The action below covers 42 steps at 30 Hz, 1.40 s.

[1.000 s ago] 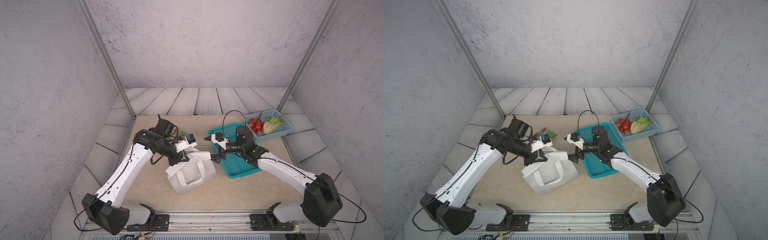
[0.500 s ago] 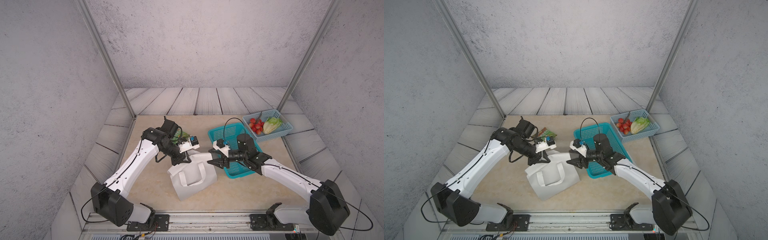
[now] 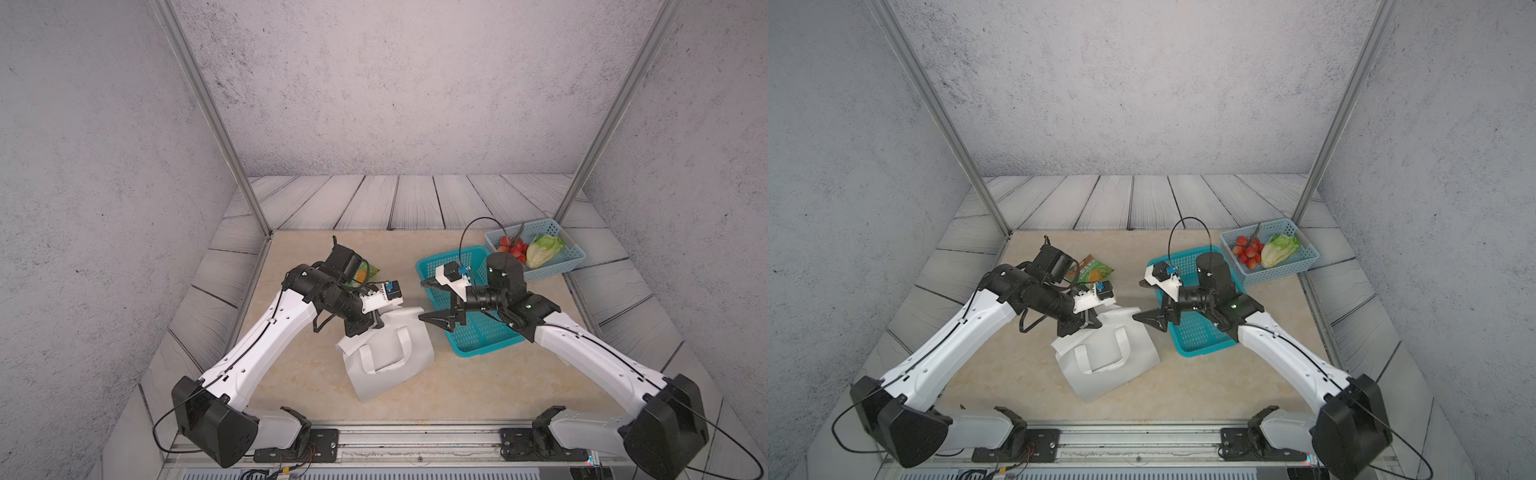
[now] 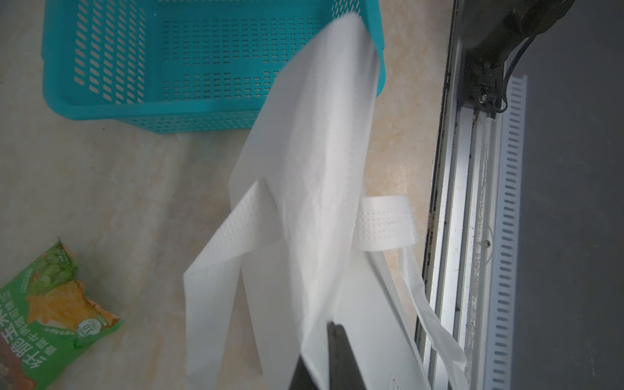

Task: Place the ice pack in the delivery bag
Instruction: Seal the delivery bag at the center of the board.

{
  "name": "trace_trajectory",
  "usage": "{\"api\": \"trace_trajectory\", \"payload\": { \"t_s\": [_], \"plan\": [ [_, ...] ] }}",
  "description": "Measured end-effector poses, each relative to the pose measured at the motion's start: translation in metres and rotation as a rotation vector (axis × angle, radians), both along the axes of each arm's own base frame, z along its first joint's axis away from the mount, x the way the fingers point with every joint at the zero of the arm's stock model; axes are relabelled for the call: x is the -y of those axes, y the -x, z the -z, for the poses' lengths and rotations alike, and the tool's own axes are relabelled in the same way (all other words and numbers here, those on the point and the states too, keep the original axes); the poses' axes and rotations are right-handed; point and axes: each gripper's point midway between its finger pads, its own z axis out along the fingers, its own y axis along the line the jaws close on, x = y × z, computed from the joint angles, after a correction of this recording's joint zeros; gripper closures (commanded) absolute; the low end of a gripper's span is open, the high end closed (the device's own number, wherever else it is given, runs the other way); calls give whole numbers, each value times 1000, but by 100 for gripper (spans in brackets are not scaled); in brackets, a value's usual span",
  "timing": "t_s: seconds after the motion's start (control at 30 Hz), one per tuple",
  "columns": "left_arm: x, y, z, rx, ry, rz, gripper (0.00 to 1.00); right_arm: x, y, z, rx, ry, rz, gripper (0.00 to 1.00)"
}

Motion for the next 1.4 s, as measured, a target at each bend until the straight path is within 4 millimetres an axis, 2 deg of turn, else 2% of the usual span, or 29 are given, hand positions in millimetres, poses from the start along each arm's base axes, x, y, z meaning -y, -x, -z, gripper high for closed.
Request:
{"api": "trace_trajectory", "payload": {
  "t_s": [0.1,0.2,0.3,0.33,0.53,0.6,0.63,0.8,0.9,0.93,1.0,1.07,1.23,1.3,1.4],
  "plan": [
    [-1,1,0,11,0,0,100,-12,4,21,-68,39,-51,18],
    [-1,3,-1,17,3,3,100,-27,13,26,-90,51,-116,29],
    [-1,4,-1,18,3,5,100,-36,19,21,-90,42,-161,44],
    [-1,4,-1,18,3,6,100,-37,19,20,-88,40,-169,52],
    [0,5,-1,18,2,11,100,-38,18,21,-86,47,-189,84],
    [0,5,0,20,-2,12,100,-37,19,23,-85,53,-193,98],
    [-1,5,0,22,-6,11,100,-37,20,24,-75,54,-198,100],
    [-1,5,1,33,-3,9,100,-34,20,25,-46,64,-180,98],
    [-2,9,0,51,8,11,100,-33,24,23,-21,70,-169,70],
    [-3,10,-1,57,10,10,100,-32,24,23,-18,73,-163,66],
    [-6,13,0,62,8,7,100,-30,23,24,-10,75,-161,65],
    [-7,13,0,60,6,4,100,-30,23,27,-15,77,-162,70],
    [-7,12,1,57,3,-2,100,-32,23,30,-27,77,-171,100],
    [-7,13,1,55,-2,-6,98,-31,24,31,-25,81,-176,100],
    [-8,12,1,58,-7,-16,78,-28,23,31,2,92,-165,100]
  ]
}}
